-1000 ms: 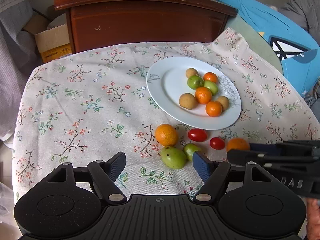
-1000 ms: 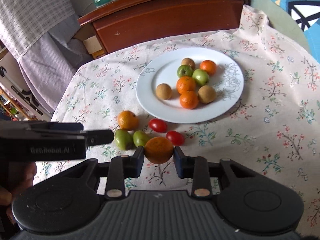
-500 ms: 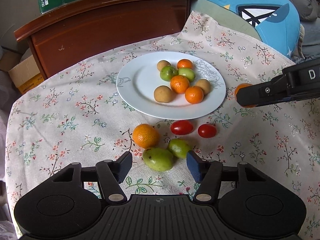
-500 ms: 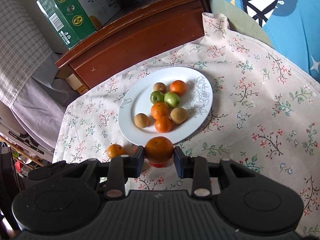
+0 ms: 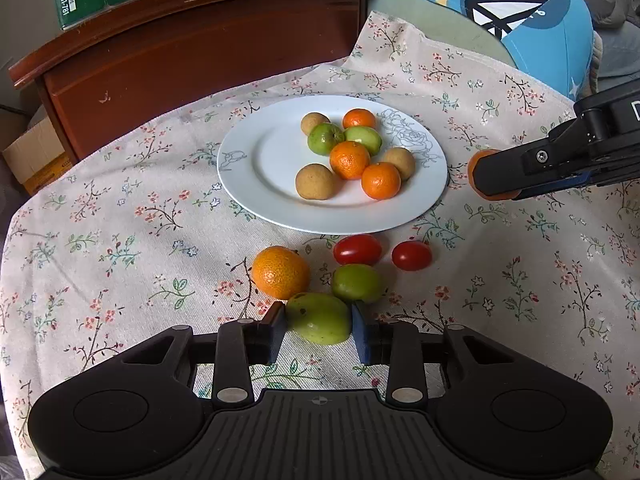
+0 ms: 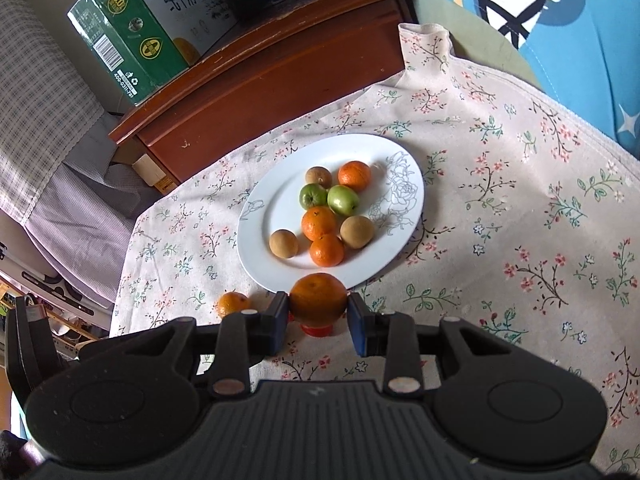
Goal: Organize fruits
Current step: 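Carry both fruits onto the plate and open both tools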
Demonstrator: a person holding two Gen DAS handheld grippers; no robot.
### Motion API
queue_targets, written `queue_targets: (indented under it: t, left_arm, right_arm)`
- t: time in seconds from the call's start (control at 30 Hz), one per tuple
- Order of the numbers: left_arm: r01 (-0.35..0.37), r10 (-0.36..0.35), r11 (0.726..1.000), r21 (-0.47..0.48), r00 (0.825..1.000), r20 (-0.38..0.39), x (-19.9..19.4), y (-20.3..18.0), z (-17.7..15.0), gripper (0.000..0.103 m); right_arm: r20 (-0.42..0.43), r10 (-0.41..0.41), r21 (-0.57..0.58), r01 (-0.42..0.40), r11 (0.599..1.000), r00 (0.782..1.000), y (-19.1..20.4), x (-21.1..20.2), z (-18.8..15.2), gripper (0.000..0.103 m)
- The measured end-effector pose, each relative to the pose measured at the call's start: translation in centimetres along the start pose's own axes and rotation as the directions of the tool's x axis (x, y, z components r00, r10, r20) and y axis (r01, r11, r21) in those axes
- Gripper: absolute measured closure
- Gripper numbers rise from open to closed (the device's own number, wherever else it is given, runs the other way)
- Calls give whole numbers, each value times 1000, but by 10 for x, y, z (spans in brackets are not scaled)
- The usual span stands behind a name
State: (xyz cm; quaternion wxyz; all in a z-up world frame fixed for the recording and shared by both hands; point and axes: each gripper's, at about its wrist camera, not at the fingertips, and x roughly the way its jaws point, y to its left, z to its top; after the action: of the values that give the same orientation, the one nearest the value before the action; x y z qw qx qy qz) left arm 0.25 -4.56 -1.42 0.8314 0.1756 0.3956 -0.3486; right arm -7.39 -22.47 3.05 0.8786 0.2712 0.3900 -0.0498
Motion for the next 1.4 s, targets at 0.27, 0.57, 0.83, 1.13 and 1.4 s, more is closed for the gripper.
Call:
queue_targets:
  t: [0.27, 0.57, 0.83, 1.13, 1.4]
  left_arm:
    - [34, -33, 999, -42, 999, 23, -18, 2, 9, 71]
    - [36, -21, 995, -90, 986, 164, -36, 15, 50, 71]
    - [31, -6, 989, -147, 986, 167, -8, 33, 76, 71]
    - [31, -9, 986, -164, 991, 130, 28, 38, 86, 71]
    - [28, -7, 981, -191, 994, 112, 43, 41, 92, 70]
  right_arm:
    - [9, 15, 17, -15, 1000, 1000, -3, -3, 5, 71]
    - [130, 34, 15, -36, 999, 991, -10, -13, 45, 71]
    - [100, 19, 88, -28, 996, 995, -31, 18, 63, 71]
    - [56, -30, 129, 23, 991, 998, -40, 47, 68, 71]
    - [23, -50, 146, 46, 988, 998, -44, 67, 69, 71]
